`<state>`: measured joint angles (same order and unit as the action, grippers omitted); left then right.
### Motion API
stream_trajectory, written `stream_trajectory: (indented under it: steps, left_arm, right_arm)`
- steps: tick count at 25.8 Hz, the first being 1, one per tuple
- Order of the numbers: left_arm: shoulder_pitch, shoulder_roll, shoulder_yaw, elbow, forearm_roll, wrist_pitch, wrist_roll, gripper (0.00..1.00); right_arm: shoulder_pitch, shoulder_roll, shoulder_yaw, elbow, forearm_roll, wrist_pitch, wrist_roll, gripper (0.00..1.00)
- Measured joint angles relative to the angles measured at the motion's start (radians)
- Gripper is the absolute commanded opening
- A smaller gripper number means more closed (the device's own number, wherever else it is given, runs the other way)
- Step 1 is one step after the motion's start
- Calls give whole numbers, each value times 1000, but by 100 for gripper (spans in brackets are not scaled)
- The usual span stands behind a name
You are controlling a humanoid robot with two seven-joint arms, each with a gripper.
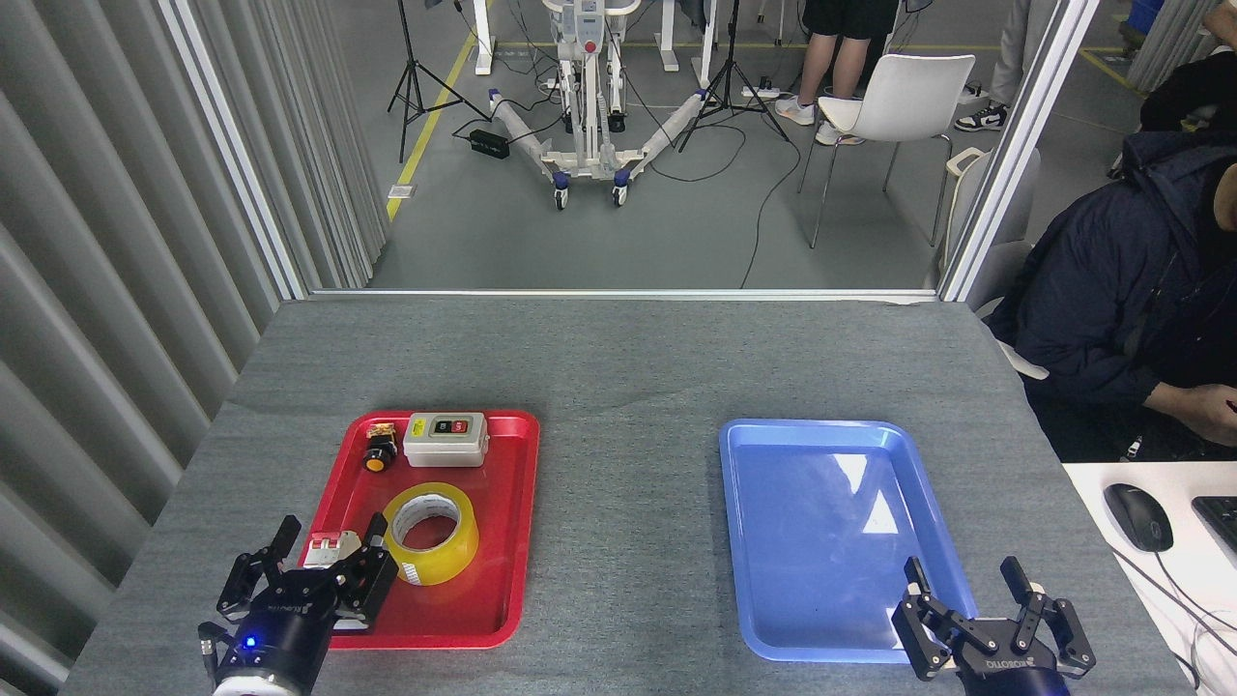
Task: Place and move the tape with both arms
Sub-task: 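Insert the left gripper into the tape roll's hole and grip it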
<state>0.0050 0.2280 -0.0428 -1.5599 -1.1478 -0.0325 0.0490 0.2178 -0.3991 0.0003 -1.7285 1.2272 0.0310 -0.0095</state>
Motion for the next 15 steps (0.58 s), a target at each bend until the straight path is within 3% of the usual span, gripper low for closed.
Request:
stream_trajectory:
  steps: [7,15]
  left_arm:
    - [-100,49,-72,37,16,-7,-69,100]
    - [-238,59,-95,85,27,0,-521,100]
  right_arm:
    - [-1,5,-1,2,0,4,-7,100]
    - [-3,19,-2,3,0,1,-9,100]
